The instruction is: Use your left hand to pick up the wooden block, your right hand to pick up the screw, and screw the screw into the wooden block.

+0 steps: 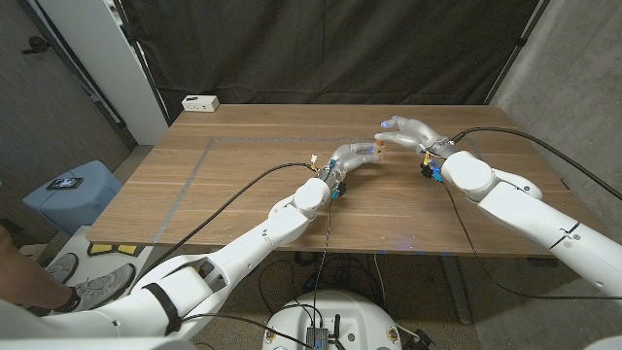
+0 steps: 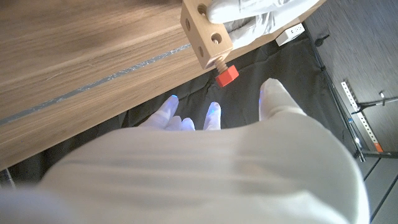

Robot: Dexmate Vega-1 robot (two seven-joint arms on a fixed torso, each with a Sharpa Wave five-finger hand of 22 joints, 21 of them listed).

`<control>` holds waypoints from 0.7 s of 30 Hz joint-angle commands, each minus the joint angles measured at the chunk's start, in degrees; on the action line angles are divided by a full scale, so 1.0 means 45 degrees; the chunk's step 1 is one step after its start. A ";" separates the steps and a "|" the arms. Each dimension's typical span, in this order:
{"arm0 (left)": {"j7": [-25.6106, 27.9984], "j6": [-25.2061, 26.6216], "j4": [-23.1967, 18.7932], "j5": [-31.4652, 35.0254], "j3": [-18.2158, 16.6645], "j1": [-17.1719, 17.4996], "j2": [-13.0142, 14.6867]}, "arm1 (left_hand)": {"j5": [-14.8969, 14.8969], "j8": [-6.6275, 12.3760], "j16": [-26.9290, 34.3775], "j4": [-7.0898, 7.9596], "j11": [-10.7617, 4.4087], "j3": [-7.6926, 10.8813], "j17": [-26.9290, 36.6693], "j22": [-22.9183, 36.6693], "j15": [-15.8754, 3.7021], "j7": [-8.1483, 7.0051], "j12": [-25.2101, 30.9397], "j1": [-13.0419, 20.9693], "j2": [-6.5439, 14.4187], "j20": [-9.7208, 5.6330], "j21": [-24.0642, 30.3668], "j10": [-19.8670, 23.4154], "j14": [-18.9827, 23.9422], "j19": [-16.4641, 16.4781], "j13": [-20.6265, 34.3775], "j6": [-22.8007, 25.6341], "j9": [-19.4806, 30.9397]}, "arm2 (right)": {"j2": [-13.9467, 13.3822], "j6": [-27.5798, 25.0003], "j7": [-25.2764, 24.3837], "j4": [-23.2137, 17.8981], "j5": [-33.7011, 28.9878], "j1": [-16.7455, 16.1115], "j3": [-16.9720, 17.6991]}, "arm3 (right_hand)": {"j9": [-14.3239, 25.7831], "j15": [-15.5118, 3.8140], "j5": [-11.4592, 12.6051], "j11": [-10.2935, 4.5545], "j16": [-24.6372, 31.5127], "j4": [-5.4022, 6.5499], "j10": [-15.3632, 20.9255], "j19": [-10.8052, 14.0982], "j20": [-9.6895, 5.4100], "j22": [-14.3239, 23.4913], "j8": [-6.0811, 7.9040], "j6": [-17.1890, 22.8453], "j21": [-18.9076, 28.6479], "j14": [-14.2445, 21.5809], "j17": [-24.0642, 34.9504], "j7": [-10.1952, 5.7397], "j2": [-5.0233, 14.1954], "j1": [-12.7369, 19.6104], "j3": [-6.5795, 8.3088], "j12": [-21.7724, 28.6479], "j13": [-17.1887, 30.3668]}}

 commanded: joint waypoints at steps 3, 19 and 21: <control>0.0164 0.0011 -0.0017 0.0250 0.0068 -0.0061 0.0076 | 0.0088 0.0091 0.0019 0.0035 -0.0030 0.0013 0.0029 0.0048 -0.1064 0.0031 0.0036 0.0048 0.0121 0.0017 -0.0010 0.0115 0.0120 0.0090 0.0057 0.0032 0.0068 | -0.1044 -0.1260 0.1356 -0.0786 -0.0401 0.0822 -0.0300 | -0.0003 0.0306 0.0044 -0.0039 0.0054 -0.0109 -0.0101 -0.0004 0.0195 0.0057 -0.0071 -0.0056 0.0069 0.0068 -0.0002 0.0037 0.0045 0.0159 0.0040 0.0048 0.0051; 0.0245 0.0150 -0.0219 0.0435 0.0126 -0.0038 0.0143 | 0.0092 0.0101 0.0021 0.0027 -0.0031 0.0006 0.0027 0.0048 -0.1073 0.0030 0.0032 0.0073 0.0128 0.0012 0.0001 0.0109 0.0133 0.0123 0.0057 0.0059 0.0068 | -0.1843 -0.3013 0.3101 -0.1658 -0.1591 0.2252 -0.1208 | -0.0006 0.0354 0.0039 -0.0064 0.0062 -0.0195 -0.0135 -0.0071 0.0358 0.0057 -0.0107 0.0120 0.0074 0.0044 -0.0021 0.0016 0.0110 0.0320 0.0121 0.0089 0.0047; 0.0273 0.0181 -0.0288 0.0478 0.0140 -0.0016 0.0171 | 0.0092 0.0103 0.0019 0.0028 -0.0031 0.0004 0.0027 0.0048 -0.1072 0.0030 0.0032 0.0070 0.0128 0.0011 0.0003 0.0109 0.0129 0.0129 0.0058 0.0063 0.0068 | -0.1862 -0.3004 0.3184 -0.1652 -0.1686 0.2330 -0.1243 | -0.0005 0.0350 0.0042 -0.0060 0.0069 -0.0207 -0.0136 -0.0074 0.0367 0.0057 -0.0106 0.0155 0.0077 0.0051 -0.0021 0.0006 0.0139 0.0358 0.0146 0.0095 0.0047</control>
